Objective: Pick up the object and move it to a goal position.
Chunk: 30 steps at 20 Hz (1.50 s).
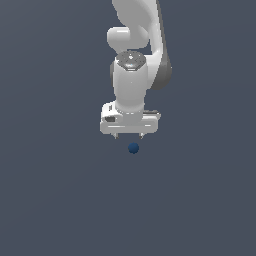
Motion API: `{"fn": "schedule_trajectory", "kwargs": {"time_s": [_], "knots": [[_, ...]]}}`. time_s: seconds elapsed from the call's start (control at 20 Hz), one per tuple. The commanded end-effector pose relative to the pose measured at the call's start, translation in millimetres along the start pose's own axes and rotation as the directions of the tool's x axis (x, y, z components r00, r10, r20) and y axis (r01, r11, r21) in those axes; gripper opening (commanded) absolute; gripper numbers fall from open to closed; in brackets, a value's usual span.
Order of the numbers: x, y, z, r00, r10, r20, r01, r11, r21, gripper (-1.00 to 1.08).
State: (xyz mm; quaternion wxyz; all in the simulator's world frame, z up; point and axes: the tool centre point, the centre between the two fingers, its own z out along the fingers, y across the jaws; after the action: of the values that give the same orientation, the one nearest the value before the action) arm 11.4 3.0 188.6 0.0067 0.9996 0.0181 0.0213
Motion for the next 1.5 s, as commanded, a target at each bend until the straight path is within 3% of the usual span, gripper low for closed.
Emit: {"fn": "schedule_trajectory", "kwargs": {"time_s": [0.0,0.7,1.45], "knots": [[-2.2,-2.0,7.1,1.000,0.006,0.004,-0.006,1.000,0.001,1.00],[-36.3,-25.0,93.9,0.995,0.095,0.039,-0.096,0.995,0.010,1.00],[-43.8,-27.9,125.7,0.993,0.107,0.044,-0.107,0.994,0.010,1.00]]}}
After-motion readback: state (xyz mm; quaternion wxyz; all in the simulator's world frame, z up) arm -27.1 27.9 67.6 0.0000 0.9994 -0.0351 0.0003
